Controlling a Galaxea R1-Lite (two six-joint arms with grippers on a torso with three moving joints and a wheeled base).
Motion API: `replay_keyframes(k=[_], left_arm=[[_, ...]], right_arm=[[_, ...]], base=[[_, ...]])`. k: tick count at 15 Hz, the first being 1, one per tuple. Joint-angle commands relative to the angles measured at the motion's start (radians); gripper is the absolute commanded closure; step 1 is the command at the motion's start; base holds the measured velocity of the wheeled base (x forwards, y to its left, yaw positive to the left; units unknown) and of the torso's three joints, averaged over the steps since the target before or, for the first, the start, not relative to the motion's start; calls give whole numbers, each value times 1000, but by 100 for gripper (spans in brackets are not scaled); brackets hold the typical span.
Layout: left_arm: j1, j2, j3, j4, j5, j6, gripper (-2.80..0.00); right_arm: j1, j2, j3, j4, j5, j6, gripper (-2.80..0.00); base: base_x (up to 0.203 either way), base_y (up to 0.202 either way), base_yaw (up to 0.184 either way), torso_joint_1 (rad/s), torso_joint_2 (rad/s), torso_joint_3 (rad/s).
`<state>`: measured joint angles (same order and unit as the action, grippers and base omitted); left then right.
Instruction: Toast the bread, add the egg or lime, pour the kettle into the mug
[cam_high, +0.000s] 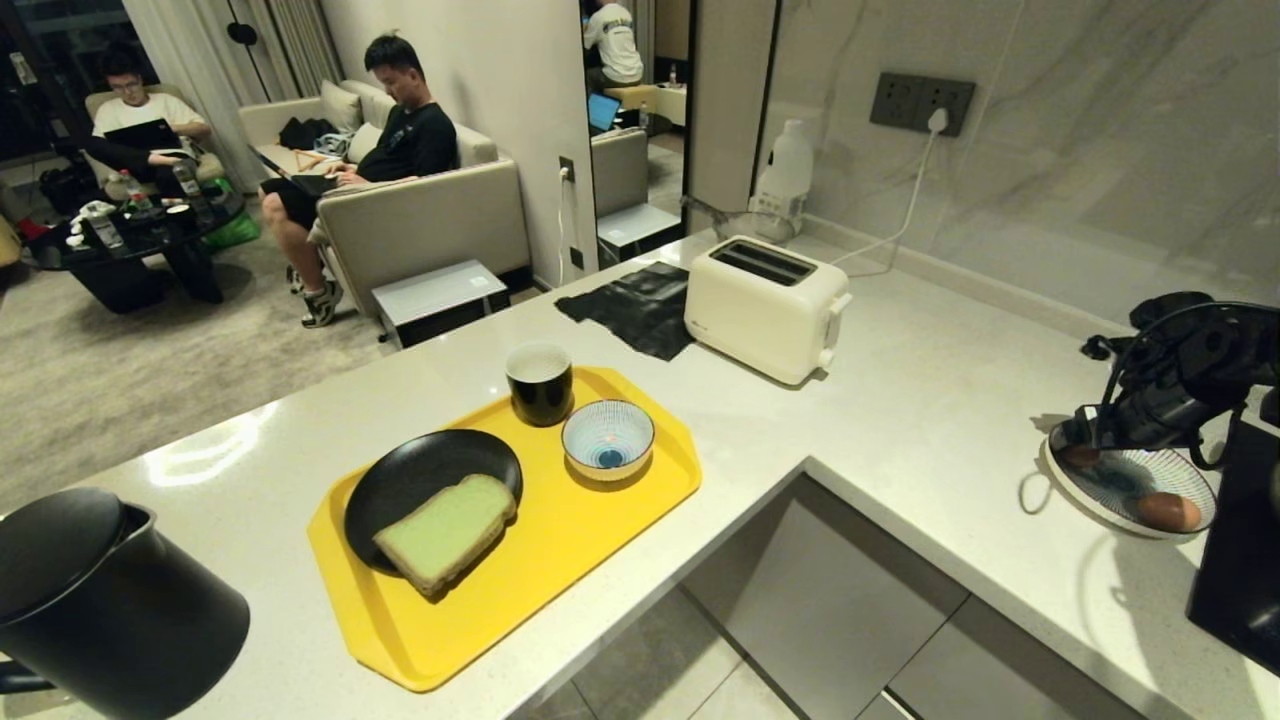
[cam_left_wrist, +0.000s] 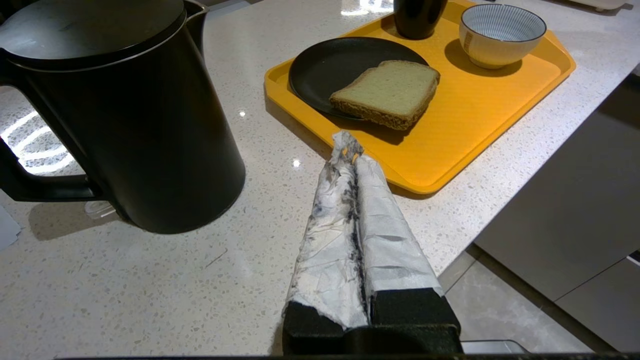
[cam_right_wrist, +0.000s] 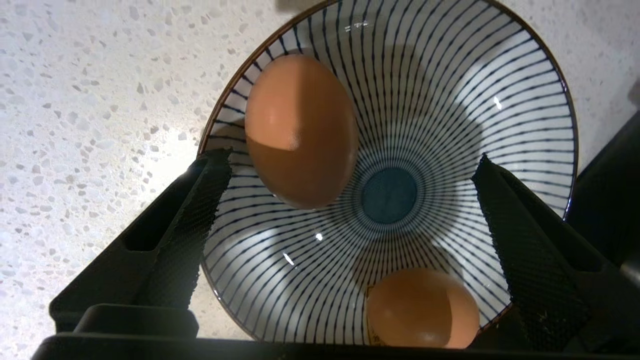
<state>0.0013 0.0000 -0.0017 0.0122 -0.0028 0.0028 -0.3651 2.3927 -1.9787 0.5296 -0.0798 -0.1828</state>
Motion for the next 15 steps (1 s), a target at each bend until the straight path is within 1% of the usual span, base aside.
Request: replay_keyframes(k=[1, 7, 8, 10, 15], left_arm=[[0, -3, 0, 0, 0, 0, 0], [0, -3, 0, 0, 0, 0, 0], [0, -3, 0, 0, 0, 0, 0], [0, -3, 0, 0, 0, 0, 0], [0, -3, 0, 0, 0, 0, 0]], right_arm=[[0, 3, -2, 1, 2, -1, -280], [0, 7, 0, -3, 3, -3, -280], [0, 8, 0, -3, 3, -4, 0], [0, 7, -1, -3, 19, -12, 0], [-13, 13, 0, -3, 91, -37, 0]], base=[[0, 0, 0, 0, 0, 0], [0, 0, 0, 0, 0, 0], [0, 0, 0, 0, 0, 0], [0, 0, 0, 0, 0, 0], [0, 0, 0, 0, 0, 0]])
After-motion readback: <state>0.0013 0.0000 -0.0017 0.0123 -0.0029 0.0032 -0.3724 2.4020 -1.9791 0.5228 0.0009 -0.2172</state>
